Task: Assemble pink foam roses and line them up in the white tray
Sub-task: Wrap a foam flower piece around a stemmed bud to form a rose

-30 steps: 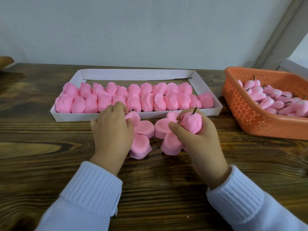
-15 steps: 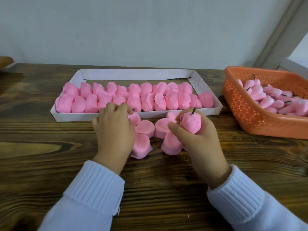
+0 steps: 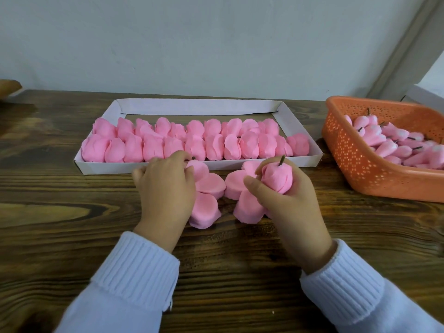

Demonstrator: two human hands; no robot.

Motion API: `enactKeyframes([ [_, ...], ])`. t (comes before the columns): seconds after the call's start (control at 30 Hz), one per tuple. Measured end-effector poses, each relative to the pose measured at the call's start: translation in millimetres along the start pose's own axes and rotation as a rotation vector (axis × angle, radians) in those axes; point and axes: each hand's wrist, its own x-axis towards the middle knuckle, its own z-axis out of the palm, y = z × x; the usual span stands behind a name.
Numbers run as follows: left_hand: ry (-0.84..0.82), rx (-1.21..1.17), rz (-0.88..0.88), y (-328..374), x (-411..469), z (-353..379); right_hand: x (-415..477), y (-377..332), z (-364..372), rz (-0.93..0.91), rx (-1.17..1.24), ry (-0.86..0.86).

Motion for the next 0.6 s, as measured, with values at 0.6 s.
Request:
enactKeyframes([
  [0.6,0.076,-0.812,0.127,15,-4,-12,-5,-8,1,0.066,0.240,-0.211],
])
